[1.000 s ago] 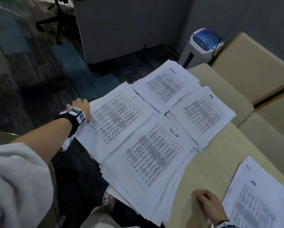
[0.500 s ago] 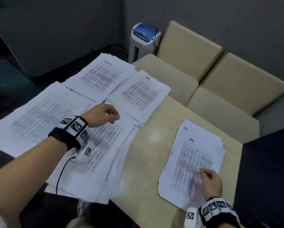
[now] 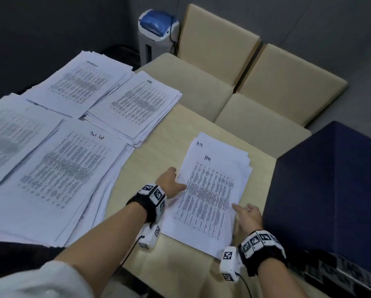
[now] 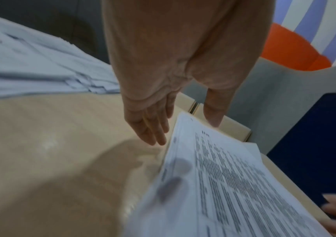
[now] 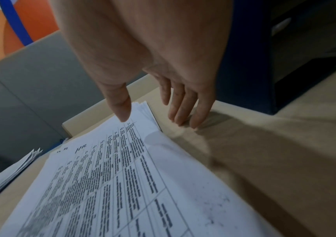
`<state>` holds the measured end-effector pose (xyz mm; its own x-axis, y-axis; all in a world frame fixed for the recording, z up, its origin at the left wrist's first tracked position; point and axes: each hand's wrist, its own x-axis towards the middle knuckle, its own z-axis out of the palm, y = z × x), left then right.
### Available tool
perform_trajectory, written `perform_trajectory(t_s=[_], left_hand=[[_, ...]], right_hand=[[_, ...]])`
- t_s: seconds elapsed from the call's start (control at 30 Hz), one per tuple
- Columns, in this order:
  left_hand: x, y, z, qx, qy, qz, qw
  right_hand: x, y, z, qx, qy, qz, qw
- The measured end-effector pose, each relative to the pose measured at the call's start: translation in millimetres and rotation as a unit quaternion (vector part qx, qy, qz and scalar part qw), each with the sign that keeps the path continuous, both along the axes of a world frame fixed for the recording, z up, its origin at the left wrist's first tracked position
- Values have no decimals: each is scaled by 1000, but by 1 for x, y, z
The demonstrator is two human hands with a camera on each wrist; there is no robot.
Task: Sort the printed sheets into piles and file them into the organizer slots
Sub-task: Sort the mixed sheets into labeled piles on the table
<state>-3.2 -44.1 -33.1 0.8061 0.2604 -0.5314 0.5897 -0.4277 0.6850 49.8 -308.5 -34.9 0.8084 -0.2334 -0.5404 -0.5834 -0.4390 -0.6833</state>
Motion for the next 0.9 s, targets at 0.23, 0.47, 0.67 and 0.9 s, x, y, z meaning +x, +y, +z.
perform_trajectory(t_s=[0.23,0.47,0.67,0.9], left_hand=[[5,-10,-20,127,6,13,992],[3,17,-20,147,10,18,989],[4,39,-16,187,8,-42,981],[2,50,1,256,-23,-107,960]], right_hand=[[0,6,-10,-41,-40,25,998],[-8,12,-1,-104,-66,68,990],[-18,-1,4,-105,-91,5,990],[-35,3,11,92,-73,-118,986]])
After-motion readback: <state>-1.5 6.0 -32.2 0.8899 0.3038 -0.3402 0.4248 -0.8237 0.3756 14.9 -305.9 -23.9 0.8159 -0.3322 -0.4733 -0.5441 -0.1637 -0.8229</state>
